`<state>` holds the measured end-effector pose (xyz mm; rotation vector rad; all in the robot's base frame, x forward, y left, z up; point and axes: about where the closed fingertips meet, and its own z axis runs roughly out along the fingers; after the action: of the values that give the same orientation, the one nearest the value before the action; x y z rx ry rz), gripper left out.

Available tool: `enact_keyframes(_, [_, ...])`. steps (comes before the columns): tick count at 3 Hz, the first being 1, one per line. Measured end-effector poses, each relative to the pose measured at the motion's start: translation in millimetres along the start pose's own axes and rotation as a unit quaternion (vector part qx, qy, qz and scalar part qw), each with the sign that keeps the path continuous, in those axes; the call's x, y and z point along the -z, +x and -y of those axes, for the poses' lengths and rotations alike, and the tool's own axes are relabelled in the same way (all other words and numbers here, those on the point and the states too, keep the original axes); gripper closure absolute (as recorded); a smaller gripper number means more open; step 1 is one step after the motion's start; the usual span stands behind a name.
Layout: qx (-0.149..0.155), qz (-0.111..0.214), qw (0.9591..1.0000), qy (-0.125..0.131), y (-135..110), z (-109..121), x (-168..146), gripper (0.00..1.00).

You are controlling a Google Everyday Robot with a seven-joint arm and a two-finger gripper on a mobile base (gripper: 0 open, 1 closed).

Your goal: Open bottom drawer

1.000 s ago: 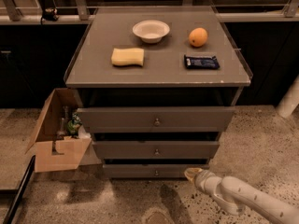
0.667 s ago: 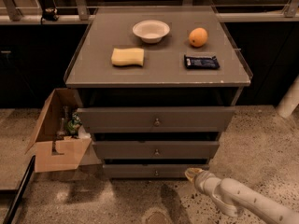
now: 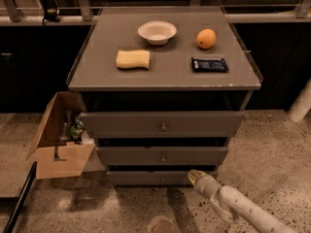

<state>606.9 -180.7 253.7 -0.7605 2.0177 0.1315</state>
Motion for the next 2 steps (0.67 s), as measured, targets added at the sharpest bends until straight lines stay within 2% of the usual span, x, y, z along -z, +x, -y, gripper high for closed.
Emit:
enact_keyframes(1, [0.0,0.0,1.0,0.0,0.0,0.0,0.0,1.0])
enact_keyframes(2, [-0.002,0.006,0.9999,0.013,5.2,2.2,-11.1,1.0])
